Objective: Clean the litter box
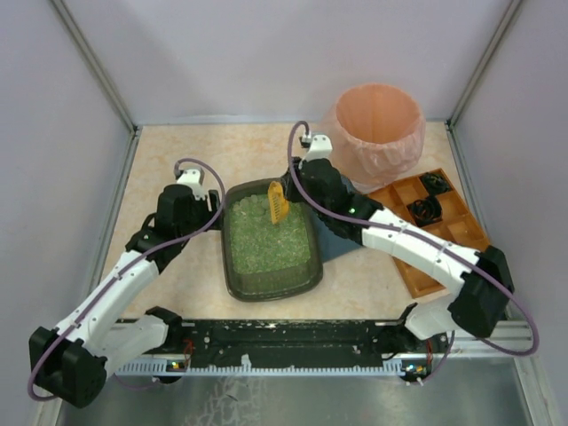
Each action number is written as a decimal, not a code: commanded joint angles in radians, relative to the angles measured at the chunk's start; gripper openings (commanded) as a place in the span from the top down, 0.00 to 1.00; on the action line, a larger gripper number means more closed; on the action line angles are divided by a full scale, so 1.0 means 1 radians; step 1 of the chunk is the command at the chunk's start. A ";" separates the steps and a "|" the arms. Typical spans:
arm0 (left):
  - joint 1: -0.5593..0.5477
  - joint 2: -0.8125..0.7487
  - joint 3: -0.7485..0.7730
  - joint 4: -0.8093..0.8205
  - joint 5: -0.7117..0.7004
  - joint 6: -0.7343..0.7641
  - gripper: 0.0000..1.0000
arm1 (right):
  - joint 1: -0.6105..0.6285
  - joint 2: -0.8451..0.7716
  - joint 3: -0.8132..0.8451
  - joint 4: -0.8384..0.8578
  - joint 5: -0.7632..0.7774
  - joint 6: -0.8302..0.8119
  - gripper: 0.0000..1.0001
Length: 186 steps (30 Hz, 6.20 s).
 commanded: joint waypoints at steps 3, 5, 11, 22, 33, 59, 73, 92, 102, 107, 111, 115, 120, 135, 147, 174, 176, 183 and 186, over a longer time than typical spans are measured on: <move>0.005 0.002 -0.002 -0.051 0.058 -0.061 0.27 | 0.025 0.162 0.181 -0.121 0.173 -0.068 1.00; 0.006 0.017 0.001 -0.039 0.090 -0.055 0.28 | 0.028 0.196 0.206 -0.129 0.185 -0.073 1.00; 0.014 0.094 0.033 -0.037 0.164 -0.011 0.29 | 0.033 0.280 0.289 -0.161 0.239 -0.109 1.00; 0.027 0.112 0.028 -0.095 0.106 -0.024 0.34 | 0.088 0.442 0.416 -0.197 0.357 -0.312 1.00; 0.165 0.019 0.026 -0.111 0.022 -0.082 0.34 | 0.087 0.544 0.448 -0.140 0.117 -0.381 1.00; 0.163 0.082 0.009 -0.062 0.232 0.003 0.37 | -0.106 0.381 0.233 0.040 -0.295 -0.119 1.00; 0.125 0.222 0.035 -0.045 0.394 0.029 0.48 | -0.189 0.317 -0.019 0.185 -0.334 0.181 1.00; 0.069 0.321 0.069 -0.083 0.402 0.057 0.67 | -0.121 0.442 -0.083 0.379 -0.542 0.255 1.00; 0.062 0.324 0.071 -0.095 0.391 0.058 0.69 | -0.082 0.439 -0.139 0.347 -0.495 0.266 1.00; 0.063 0.327 0.073 -0.098 0.390 0.058 0.69 | -0.081 0.397 -0.145 0.235 -0.435 0.223 1.00; 0.062 0.326 0.073 -0.100 0.389 0.057 0.69 | -0.081 0.355 -0.151 0.138 -0.353 0.190 1.00; 0.062 0.326 0.072 -0.100 0.390 0.057 0.69 | -0.081 0.318 -0.157 0.065 -0.270 0.161 1.00; 0.062 0.330 0.071 -0.101 0.394 0.059 0.69 | -0.081 0.266 -0.212 0.116 -0.284 0.083 1.00; 0.057 0.336 0.073 -0.103 0.401 0.062 0.70 | -0.084 0.286 -0.255 0.181 -0.256 0.122 1.00; 0.054 0.338 0.075 -0.108 0.392 0.061 0.69 | -0.096 0.031 -0.324 0.111 -0.180 0.249 0.61; 0.054 0.344 0.080 -0.111 0.391 0.063 0.68 | -0.318 0.096 -0.301 0.456 -0.316 0.421 0.60; 0.054 0.343 0.080 -0.111 0.393 0.063 0.68 | -0.317 0.125 -0.296 0.489 -0.344 0.426 0.65; 0.054 0.344 0.078 -0.111 0.398 0.062 0.68 | -0.317 0.187 -0.281 0.537 -0.386 0.440 0.79; 0.054 0.345 0.080 -0.110 0.399 0.062 0.68 | -0.315 0.193 -0.277 0.542 -0.394 0.433 0.92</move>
